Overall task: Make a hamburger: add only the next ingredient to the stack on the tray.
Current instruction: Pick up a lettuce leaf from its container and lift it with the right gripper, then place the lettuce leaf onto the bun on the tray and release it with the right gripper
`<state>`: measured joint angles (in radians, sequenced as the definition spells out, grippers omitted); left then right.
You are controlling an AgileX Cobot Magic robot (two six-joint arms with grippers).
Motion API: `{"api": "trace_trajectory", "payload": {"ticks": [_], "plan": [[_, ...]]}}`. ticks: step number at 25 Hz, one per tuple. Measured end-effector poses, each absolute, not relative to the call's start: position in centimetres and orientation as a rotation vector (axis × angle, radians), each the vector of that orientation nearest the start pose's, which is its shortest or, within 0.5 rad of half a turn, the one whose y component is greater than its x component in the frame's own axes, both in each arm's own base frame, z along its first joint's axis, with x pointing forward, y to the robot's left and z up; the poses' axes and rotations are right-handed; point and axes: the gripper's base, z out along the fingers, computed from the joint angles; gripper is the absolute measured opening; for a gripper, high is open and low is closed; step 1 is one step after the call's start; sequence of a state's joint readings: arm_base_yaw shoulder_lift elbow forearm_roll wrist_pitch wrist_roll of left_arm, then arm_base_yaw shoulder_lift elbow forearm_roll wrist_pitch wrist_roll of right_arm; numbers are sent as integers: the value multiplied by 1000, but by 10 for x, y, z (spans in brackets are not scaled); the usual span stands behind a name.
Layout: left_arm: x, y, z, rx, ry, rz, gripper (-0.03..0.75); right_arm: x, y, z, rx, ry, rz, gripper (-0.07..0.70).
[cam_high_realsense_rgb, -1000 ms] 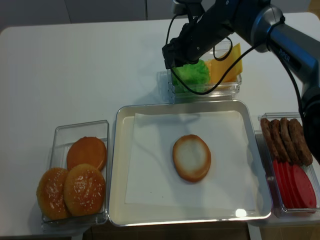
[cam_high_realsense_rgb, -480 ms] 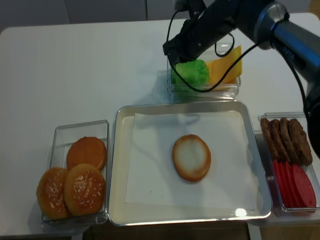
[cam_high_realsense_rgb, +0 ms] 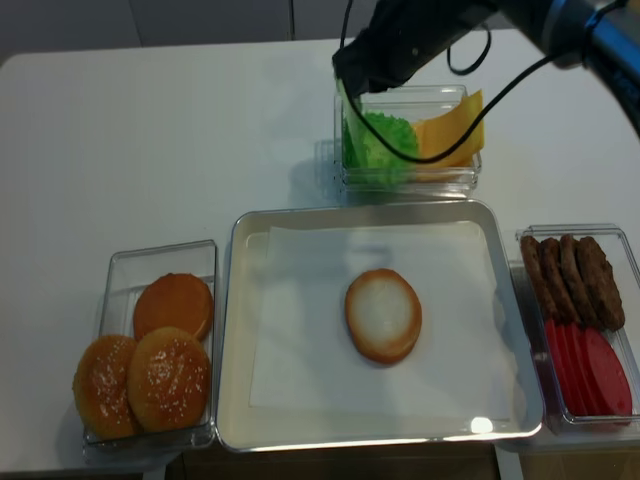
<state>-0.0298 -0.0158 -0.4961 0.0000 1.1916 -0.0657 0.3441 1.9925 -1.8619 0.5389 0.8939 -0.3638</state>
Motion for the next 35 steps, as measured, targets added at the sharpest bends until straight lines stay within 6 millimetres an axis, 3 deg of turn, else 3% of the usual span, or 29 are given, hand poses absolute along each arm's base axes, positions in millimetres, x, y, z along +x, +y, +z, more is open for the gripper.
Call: {"api": "trace_trajectory", "payload": {"ticks": [9,14,22,27,35], "plan": [[-13,0,266,-39,2164,-55,425,377,173,370,-661,2346,621,7],[-13,0,266,-39,2164,-55,425,352,163,381,-661,2363,605,7],[-13,0,266,-39,2164,-55,425,309,146,357,-633,2448,593,7],[-13,0,266,-39,2164,-55,425,289,137,326,-615,2527,567,7],[-13,0,266,-39,2164,-55,425,277,129,274,-567,2613,529,7]]}}
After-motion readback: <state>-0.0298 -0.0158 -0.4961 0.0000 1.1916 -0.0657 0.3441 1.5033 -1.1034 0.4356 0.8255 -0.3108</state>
